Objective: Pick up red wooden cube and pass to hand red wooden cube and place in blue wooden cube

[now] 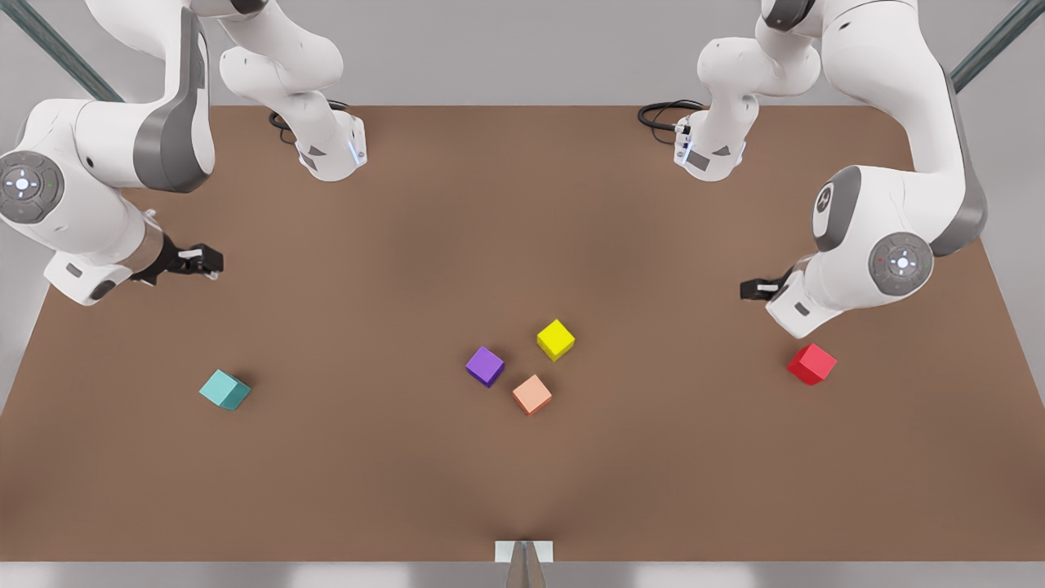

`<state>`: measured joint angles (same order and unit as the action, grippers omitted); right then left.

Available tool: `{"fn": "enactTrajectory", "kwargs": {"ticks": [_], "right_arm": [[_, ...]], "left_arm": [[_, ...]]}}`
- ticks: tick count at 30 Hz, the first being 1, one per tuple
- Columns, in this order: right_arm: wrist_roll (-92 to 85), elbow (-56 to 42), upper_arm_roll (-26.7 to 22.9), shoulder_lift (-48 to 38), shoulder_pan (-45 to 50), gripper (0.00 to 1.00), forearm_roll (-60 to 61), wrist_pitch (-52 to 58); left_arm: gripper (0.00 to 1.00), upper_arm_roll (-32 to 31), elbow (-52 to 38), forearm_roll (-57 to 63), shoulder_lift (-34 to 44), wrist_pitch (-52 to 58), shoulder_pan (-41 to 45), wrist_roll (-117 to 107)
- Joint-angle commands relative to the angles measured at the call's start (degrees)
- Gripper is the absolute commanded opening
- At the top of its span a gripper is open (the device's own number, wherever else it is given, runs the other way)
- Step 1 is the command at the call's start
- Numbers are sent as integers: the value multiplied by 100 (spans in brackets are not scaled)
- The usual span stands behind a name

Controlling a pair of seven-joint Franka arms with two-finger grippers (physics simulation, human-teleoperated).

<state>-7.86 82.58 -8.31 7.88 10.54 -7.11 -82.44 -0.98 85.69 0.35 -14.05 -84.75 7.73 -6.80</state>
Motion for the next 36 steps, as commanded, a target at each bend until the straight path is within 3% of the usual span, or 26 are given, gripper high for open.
{"fn": "enactTrajectory", "kwargs": {"ticks": [1, 4, 8, 11, 15, 17, 36], "right_arm": [[-296, -5, -4, -6, 1, 100, -1, -211], [-287, 4, -13, 30, -8, 100, -1, -219], [-287, 48, -13, 47, -8, 100, 8, -246], [-278, 74, -13, 56, -51, 100, 218, -246], [-260, 74, -13, 117, -148, 100, 536, -246], [-260, 74, -13, 117, -148, 100, 536, -246], [-260, 408, -13, 126, -148, 100, 536, -369]], "left_arm": [[100, 1, 1, -87, 17, -569, 1, -304], [100, 237, 1, -87, -80, -631, 9, -322], [100, 1714, 71, -843, -950, -1817, -26, -542], [100, 1890, 80, -966, -1749, -2810, -395, -542], [100, 2233, 773, -1537, -1767, -3574, -571, -568], [100, 2242, 1222, -1617, -1767, -4155, -571, -980], [100, 2242, 1591, -1748, -2057, -4243, -360, -1860]]}}
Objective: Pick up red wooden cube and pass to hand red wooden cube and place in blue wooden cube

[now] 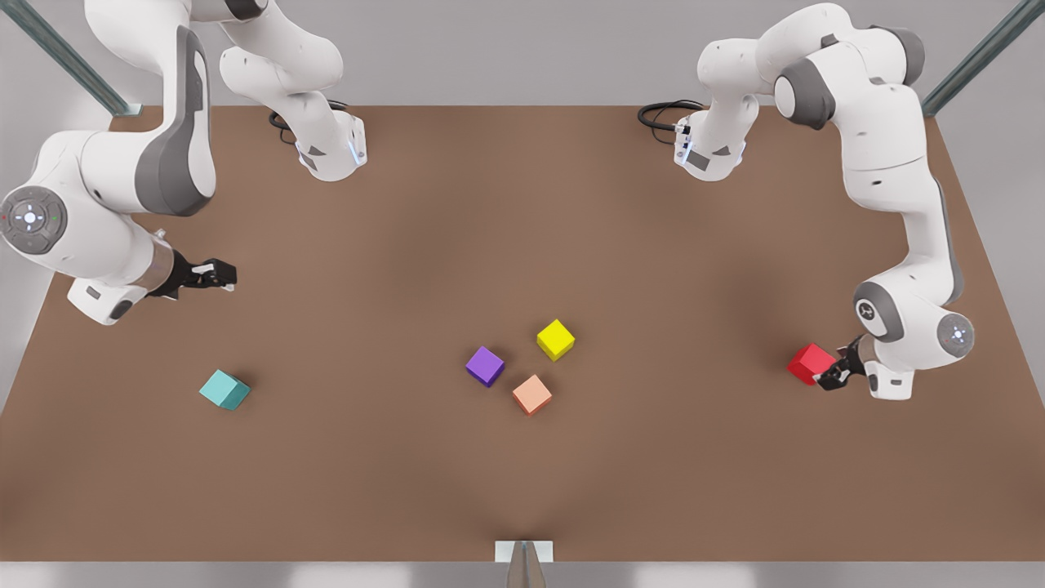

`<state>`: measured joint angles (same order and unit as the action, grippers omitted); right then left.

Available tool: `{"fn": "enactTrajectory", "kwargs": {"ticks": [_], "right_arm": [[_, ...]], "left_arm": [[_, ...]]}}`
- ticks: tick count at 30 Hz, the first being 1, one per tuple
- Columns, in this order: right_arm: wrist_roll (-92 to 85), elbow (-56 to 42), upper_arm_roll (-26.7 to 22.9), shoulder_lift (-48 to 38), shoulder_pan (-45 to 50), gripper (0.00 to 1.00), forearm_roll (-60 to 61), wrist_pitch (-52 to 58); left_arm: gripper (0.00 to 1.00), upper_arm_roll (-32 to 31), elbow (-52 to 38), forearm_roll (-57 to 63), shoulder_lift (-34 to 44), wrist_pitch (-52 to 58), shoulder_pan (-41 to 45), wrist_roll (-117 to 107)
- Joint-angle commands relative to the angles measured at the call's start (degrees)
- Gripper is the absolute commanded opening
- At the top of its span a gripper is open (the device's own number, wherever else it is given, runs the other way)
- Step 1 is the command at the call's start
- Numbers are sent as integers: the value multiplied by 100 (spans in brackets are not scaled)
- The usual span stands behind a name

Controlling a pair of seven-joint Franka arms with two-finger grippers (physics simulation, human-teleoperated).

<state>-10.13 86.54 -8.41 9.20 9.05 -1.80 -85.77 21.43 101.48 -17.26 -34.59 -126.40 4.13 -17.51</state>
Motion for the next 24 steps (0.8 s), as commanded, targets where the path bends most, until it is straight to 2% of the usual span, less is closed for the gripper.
{"fn": "enactTrajectory", "kwargs": {"ticks": [1, 18, 19, 20, 21, 22, 24], "right_arm": [[-32, 21, -3, -6, 0, 100, 4, -37], [-32, 83, -3, -32, 0, 100, -5, -63], [-32, 83, -3, -67, 0, 100, -5, -89], [-32, 83, -3, -138, 0, 100, -5, -89], [-32, 83, 6, -182, 18, 100, -14, -80], [-32, 83, 6, -182, 18, 100, -22, -80], [-32, 92, 6, -156, 9, 100, -14, -89]], "left_arm": [[100, 1, 21, 12, -4, -78, 0, -807], [100, -34, 65, -278, -549, -447, 70, -798], [95, -34, 56, -400, -575, -473, 70, -798], [84, -34, 56, -419, -610, -474, 70, -789], [64, -34, 56, -419, -610, -473, 79, -789], [50, -34, 39, -419, -610, -473, 79, -780], [50, -51, 21, -445, -602, -465, 79, -780]]}}
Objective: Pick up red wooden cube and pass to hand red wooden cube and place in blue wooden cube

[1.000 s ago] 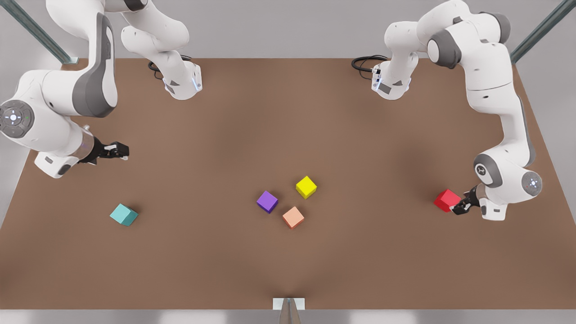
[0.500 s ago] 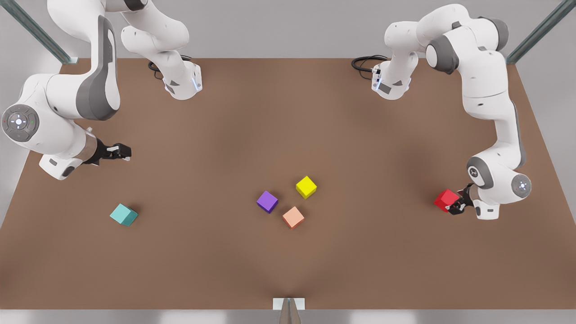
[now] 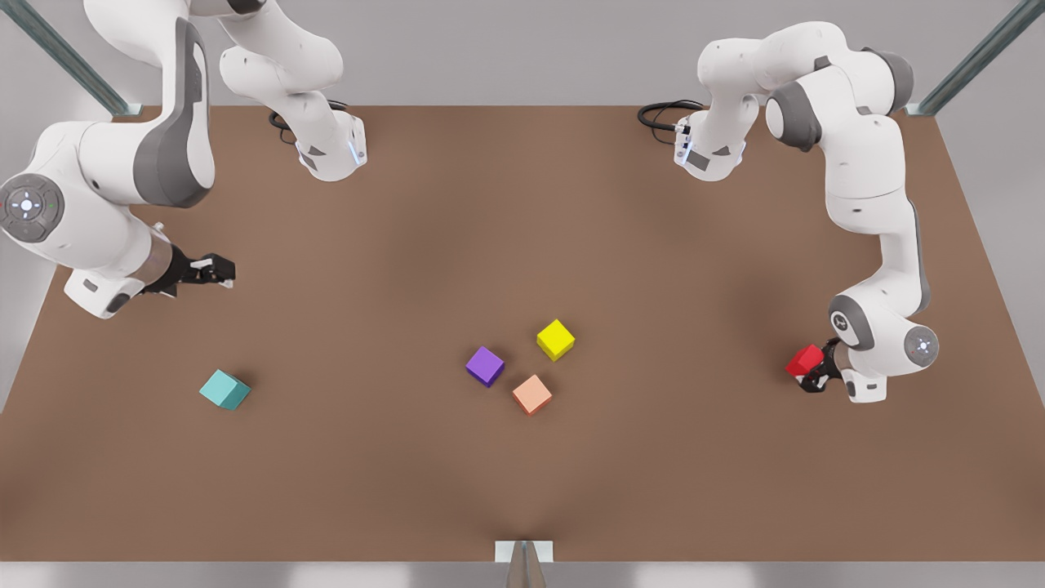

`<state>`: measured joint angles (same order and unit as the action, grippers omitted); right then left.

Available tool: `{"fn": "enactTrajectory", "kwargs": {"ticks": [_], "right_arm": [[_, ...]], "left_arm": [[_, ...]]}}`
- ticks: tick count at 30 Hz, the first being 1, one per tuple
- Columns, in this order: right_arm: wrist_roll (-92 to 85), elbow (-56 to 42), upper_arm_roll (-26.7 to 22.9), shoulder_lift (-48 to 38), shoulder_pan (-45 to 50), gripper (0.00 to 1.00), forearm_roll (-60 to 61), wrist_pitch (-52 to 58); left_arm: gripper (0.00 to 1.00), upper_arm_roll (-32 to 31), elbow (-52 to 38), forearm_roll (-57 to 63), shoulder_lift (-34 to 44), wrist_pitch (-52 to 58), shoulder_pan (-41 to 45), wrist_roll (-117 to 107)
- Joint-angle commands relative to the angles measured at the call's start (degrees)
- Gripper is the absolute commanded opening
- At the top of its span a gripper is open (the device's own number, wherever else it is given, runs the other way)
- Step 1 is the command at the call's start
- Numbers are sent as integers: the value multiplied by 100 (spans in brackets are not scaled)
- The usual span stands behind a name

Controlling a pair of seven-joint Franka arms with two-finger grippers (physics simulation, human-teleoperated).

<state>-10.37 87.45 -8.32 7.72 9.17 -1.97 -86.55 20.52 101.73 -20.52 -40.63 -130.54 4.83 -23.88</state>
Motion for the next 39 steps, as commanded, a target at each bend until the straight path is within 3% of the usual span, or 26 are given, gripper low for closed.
{"fn": "enactTrajectory", "kwargs": {"ticks": [1, 5, 7, 8, 11, 13, 15, 17, 20, 24, 27, 33, 39], "right_arm": [[-9, 0, -3, 2, -12, 100, 3, -11], [-324, -210, 6, 221, 6, 100, -41, -55], [-756, -553, 41, 695, 58, 100, 687, -55], [-773, -624, 41, 888, 50, 100, 1528, 6], [-756, -694, 32, 1513, 23, 100, 3167, -3], [-774, -694, 32, 1944, 14, 100, 4344, -29], [-922, -1089, 85, 2620, 67, 100, 5302, -91], [-2442, -1968, 348, 3622, 120, 100, 6243, -319], [-5746, -1986, 498, 3667, 322, 100, 6261, -1408], [-10103, -1820, 630, 3763, 515, 100, 7077, -2200], [-11679, -1188, 630, 3369, 463, 100, 7895, -2323], [-13632, 580, 630, 2524, 454, 100, 9451, -2323], [-13869, 721, 1016, 2603, 454, 100, 9584, -2279]], "left_arm": [[50, -188, -65, -119, 20, 2, -8, -152], [49, -689, -1040, -58, 292, 1328, 18, 208], [49, -1689, -2234, -119, 293, 2927, 0, -379], [49, -2243, -2578, -171, 275, 3165, 0, -459], [49, -3880, -2737, -724, 196, 3219, -8, -197], [49, -4196, -2781, -1912, -76, 3140, 9, 902], [49, -4618, -3335, -2079, -560, 2806, 36, 1035], [49, -4952, -3932, -2088, -1148, 2788, 44, 1526], [49, -5453, -4161, -2571, -1562, 2059, 62, 2450], [48, -5700, -4152, -2860, -1588, 2023, 44, 3519], [43, -5700, -4152, -3169, -1729, 1936, 53, 4628], [41, -5682, -4152, -3151, -1808, 1663, 62, 4893], [41, -5664, -4152, -3143, -1852, 1233, 194, 4594]]}}
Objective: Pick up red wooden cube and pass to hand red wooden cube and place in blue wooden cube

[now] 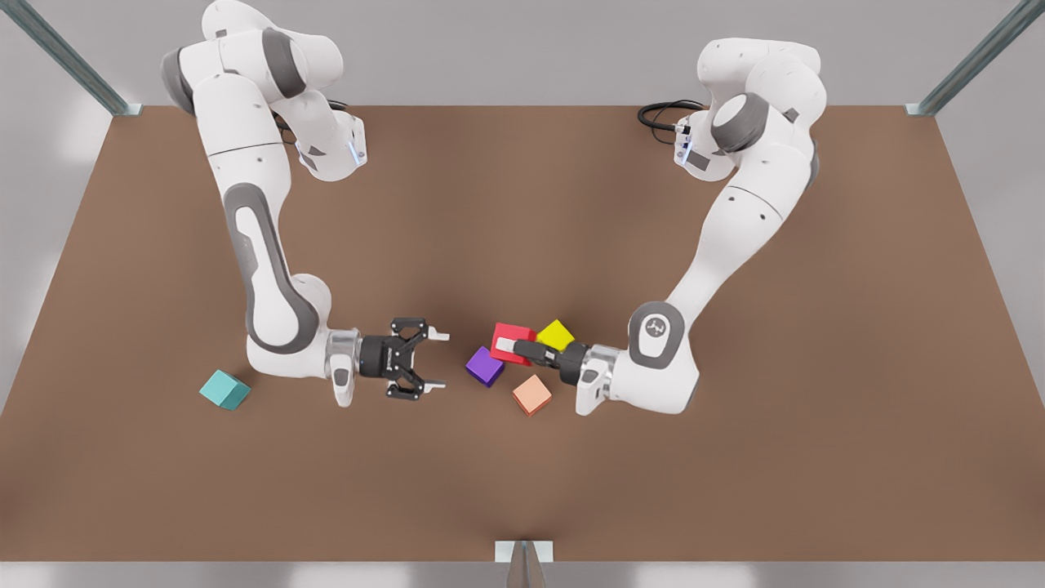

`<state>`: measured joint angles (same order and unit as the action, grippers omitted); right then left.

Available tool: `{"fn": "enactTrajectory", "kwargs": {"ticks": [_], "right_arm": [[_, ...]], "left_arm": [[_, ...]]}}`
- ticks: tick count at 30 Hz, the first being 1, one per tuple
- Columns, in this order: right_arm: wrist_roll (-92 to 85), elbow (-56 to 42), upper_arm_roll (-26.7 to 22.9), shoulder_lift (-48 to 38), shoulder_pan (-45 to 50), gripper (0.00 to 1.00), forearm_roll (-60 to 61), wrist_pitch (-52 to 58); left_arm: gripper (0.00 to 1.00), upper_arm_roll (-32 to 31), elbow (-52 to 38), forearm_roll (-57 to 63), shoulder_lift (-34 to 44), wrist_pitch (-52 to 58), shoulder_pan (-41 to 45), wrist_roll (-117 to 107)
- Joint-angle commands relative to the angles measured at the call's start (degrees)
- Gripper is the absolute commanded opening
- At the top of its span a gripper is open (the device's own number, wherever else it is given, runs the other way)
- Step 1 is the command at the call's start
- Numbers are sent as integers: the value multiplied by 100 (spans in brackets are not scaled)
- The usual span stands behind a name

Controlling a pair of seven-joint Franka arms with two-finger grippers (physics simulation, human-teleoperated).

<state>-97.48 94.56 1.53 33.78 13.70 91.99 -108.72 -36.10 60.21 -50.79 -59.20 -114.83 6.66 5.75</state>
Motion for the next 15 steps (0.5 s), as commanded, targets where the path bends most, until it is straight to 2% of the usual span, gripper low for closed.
{"fn": "enactTrajectory", "kwargs": {"ticks": [1, 15], "right_arm": [[-5158, 28, 57, 6, 1, 100, 231, -70], [-5158, 142, 286, 199, 133, 100, 706, -255]], "left_arm": [[41, 7, 0, -115, 5, -434, 55, 1631], [42, -11, -9, -133, -39, -698, 82, 1412]]}}
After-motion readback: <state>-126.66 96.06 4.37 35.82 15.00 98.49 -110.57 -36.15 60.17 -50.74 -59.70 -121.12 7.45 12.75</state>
